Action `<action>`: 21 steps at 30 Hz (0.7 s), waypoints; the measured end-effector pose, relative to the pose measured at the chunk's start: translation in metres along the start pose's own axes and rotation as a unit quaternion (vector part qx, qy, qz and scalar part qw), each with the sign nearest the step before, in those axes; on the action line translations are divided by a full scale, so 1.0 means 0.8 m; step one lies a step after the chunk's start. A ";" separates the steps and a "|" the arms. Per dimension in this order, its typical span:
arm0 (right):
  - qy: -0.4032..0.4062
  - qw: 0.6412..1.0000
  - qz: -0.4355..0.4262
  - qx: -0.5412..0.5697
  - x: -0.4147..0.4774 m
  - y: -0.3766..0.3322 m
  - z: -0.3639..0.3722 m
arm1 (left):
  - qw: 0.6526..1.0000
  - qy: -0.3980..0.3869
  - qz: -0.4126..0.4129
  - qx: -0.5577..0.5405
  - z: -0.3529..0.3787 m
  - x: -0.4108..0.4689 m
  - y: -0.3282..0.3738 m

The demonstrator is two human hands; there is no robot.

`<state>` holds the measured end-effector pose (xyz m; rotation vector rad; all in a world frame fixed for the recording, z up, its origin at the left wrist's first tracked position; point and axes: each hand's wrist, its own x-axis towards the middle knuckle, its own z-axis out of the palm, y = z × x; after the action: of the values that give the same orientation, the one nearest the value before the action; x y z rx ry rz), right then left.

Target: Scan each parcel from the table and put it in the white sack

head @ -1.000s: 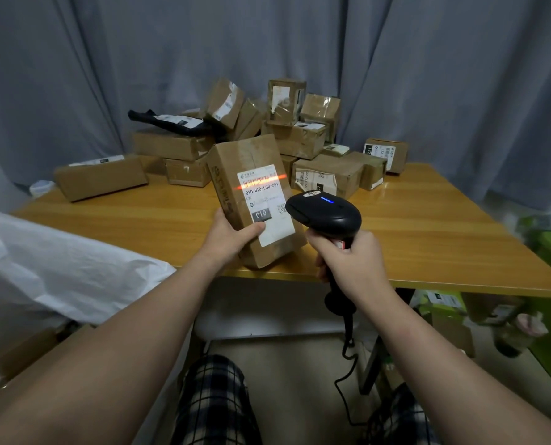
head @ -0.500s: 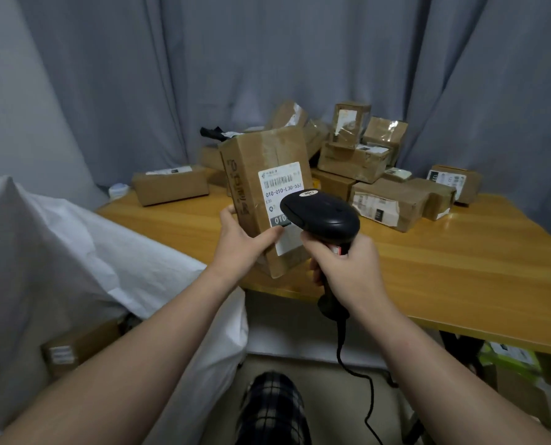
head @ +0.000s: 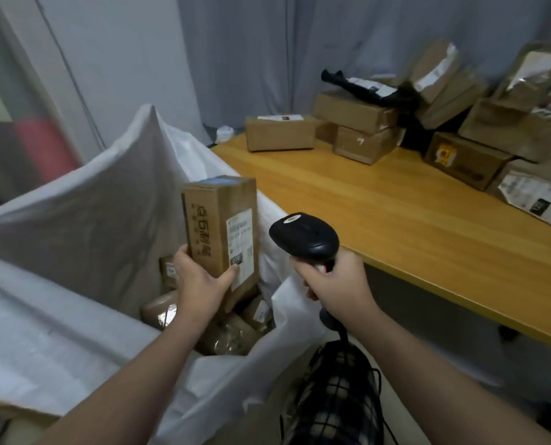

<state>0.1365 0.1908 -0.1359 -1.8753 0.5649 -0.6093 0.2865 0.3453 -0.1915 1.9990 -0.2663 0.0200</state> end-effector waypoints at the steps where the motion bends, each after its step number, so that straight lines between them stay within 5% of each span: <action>1: -0.003 1.000 0.006 -0.005 0.000 0.004 0.005 | 0.999 -0.012 -0.028 0.029 0.004 0.000 -0.011; 8: 0.004 0.999 0.029 -0.043 -0.003 0.028 0.011 | 0.978 -0.104 -0.111 0.143 0.035 -0.005 -0.009; 14: 0.033 0.998 0.030 -0.038 -0.001 0.030 -0.016 | 0.993 -0.037 0.021 0.110 0.035 -0.008 0.044; 21: 0.099 0.995 0.026 -0.019 0.002 0.018 -0.098 | 0.969 -0.100 0.200 0.108 0.079 -0.031 0.153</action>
<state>0.0863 0.1304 -0.1231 -1.8419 0.7569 -0.7592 0.2318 0.2434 -0.1131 2.1333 -0.8268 0.1075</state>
